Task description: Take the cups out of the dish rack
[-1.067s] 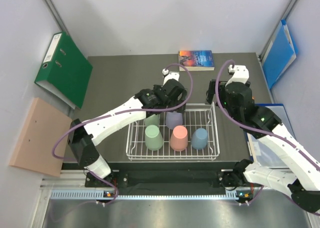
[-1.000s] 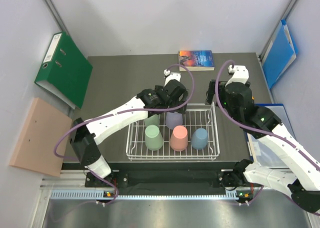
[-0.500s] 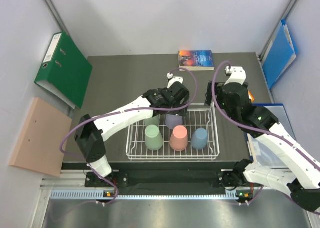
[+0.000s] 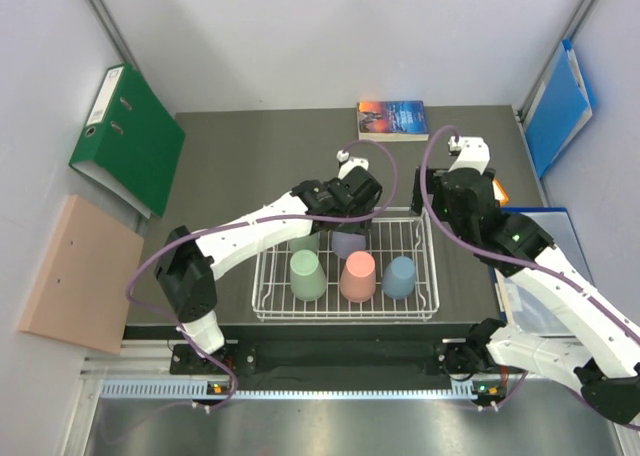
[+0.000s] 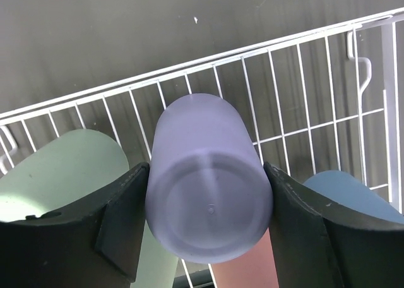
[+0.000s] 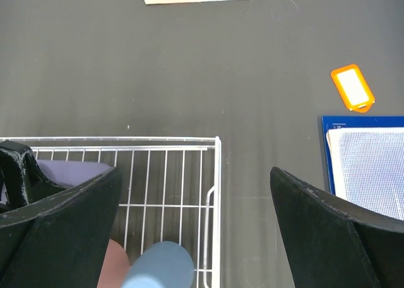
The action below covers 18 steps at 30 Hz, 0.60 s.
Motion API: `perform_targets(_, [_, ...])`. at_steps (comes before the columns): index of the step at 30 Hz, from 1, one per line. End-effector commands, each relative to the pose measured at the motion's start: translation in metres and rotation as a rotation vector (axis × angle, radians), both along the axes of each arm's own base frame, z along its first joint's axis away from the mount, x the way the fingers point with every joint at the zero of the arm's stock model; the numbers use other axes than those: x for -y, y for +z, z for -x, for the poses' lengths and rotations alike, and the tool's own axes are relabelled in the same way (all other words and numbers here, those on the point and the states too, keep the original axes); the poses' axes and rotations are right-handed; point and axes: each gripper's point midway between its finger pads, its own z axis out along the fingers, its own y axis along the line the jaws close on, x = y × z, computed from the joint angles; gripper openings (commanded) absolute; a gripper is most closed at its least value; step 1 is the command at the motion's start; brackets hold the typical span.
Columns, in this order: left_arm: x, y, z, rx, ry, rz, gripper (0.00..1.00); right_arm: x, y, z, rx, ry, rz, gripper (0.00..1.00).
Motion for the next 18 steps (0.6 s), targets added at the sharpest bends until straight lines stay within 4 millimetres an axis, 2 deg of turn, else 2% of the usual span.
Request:
perform_targets(1, [-0.008, 0.035, -0.007, 0.082, 0.024, -0.006, 0.0, 0.005, 0.02, -0.002, 0.059, -0.013, -0.033, 1.0])
perform_targets(2, [-0.009, 0.044, -0.008, 0.102, 0.025, -0.006, 0.0, 0.005, 0.024, -0.002, 0.069, -0.012, -0.034, 1.0])
perform_targets(5, [-0.013, 0.088, -0.017, 0.195, 0.033, 0.026, 0.0, 0.007, 0.038, -0.004, 0.097, -0.016, -0.036, 1.0])
perform_targets(6, [-0.012, 0.113, -0.02, 0.242, 0.036, 0.078, 0.0, 0.007, 0.041, -0.005, 0.103, -0.019, -0.036, 1.0])
perform_targets(8, [-0.009, 0.137, -0.021, 0.278, 0.015, 0.132, 0.0, 0.009, 0.05, -0.006, 0.122, -0.033, -0.042, 1.0])
perform_targets(9, [-0.009, 0.157, -0.021, 0.305, 0.011, 0.183, 0.0, 0.01, 0.054, -0.007, 0.132, -0.042, -0.044, 1.0])
perform_targets(10, [-0.006, 0.169, -0.022, 0.317, 0.012, 0.233, 0.0, 0.012, 0.06, -0.008, 0.158, -0.053, -0.063, 1.0])
perform_targets(11, [-0.01, 0.178, -0.028, 0.323, 0.023, 0.273, 0.0, 0.01, 0.059, -0.009, 0.167, -0.047, -0.07, 1.0])
perform_targets(12, [-0.006, 0.187, -0.019, 0.296, -0.027, 0.356, 0.0, 0.006, 0.063, -0.008, 0.191, -0.021, -0.101, 1.0])
perform_targets(13, [0.001, 0.206, -0.024, 0.323, -0.028, 0.474, 0.0, 0.001, 0.078, -0.005, 0.246, 0.02, -0.173, 1.0])
perform_targets(14, [-0.007, 0.215, -0.033, 0.325, -0.018, 0.553, 0.0, -0.002, 0.079, -0.005, 0.257, 0.04, -0.199, 1.0])
perform_targets(15, [-0.008, 0.214, -0.019, 0.283, -0.089, 0.655, 0.0, -0.004, 0.082, -0.005, 0.263, 0.045, -0.245, 1.0])
perform_targets(16, [-0.007, 0.22, -0.015, 0.255, -0.108, 0.767, 0.0, -0.006, 0.087, -0.004, 0.269, 0.07, -0.28, 1.0])
perform_targets(17, [-0.018, 0.254, -0.032, 0.376, -0.111, 0.912, 0.0, -0.008, 0.091, -0.005, 0.27, 0.089, -0.3, 1.0])
perform_targets(18, [-0.028, 0.24, -0.025, 0.365, -0.105, 0.956, 0.0, -0.011, 0.093, -0.005, 0.265, 0.106, -0.32, 1.0])
